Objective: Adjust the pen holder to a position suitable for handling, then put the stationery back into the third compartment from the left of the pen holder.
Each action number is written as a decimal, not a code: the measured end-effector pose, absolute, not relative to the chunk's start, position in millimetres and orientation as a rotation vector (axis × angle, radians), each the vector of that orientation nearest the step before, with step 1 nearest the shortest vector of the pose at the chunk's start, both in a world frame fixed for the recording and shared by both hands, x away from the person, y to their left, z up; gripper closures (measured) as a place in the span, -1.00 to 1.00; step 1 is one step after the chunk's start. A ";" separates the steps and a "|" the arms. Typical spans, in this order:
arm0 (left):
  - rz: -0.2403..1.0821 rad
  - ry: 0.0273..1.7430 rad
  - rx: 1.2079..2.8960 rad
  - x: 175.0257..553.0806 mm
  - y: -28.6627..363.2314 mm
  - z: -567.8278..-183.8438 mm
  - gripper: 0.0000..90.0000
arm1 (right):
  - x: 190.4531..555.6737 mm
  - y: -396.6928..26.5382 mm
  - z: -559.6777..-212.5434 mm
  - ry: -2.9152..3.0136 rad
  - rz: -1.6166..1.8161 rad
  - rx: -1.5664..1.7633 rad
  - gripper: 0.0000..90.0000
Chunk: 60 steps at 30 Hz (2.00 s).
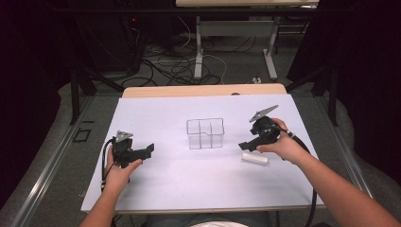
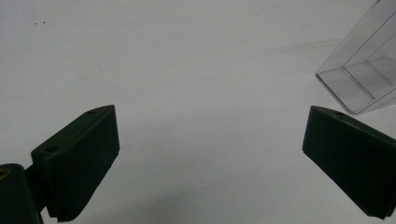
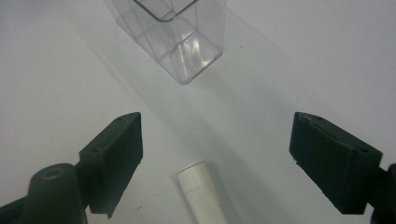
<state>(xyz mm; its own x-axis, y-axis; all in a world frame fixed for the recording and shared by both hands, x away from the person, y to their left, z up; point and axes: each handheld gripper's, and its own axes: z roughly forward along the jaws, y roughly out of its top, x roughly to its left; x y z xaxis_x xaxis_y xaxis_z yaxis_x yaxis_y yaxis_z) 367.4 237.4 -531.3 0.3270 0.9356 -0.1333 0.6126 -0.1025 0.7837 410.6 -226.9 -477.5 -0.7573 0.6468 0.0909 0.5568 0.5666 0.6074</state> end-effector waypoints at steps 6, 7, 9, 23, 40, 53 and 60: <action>0.516 1.384 1.801 367.2 236.9 -531.7 -0.92 | 406.5 -227.4 -480.6 2.718 0.850 0.879 -0.66; 0.516 1.383 1.802 367.2 236.9 -531.7 -0.91 | 405.7 -227.8 -481.2 2.718 0.830 0.850 -0.66; 0.519 1.380 1.810 367.1 237.1 -531.6 -0.92 | 404.1 -228.1 -482.0 2.728 0.777 0.801 -0.66; 0.527 1.385 1.804 365.6 237.0 -531.5 -0.91 | 397.7 -223.6 -489.2 2.777 0.600 0.566 -0.28; 0.527 1.386 1.803 364.5 237.0 -531.2 -0.91 | 394.7 -215.6 -504.3 2.863 0.437 0.525 0.11; 0.525 1.385 1.806 365.0 236.7 -532.0 -0.91 | 397.3 -215.4 -515.0 2.897 0.381 0.495 0.22; 0.526 1.385 1.810 365.0 236.9 -532.2 -0.91 | 398.1 -213.0 -521.4 2.918 0.330 0.455 0.32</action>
<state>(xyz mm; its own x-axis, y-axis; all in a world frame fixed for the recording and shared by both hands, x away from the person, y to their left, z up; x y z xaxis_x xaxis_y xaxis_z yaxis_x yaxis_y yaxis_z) 365.0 236.9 -532.2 0.3202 0.9383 -0.1308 0.6151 -0.1009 0.7820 398.1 -213.0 -521.4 -0.9390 0.3175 -0.1326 0.2798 0.9289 0.2424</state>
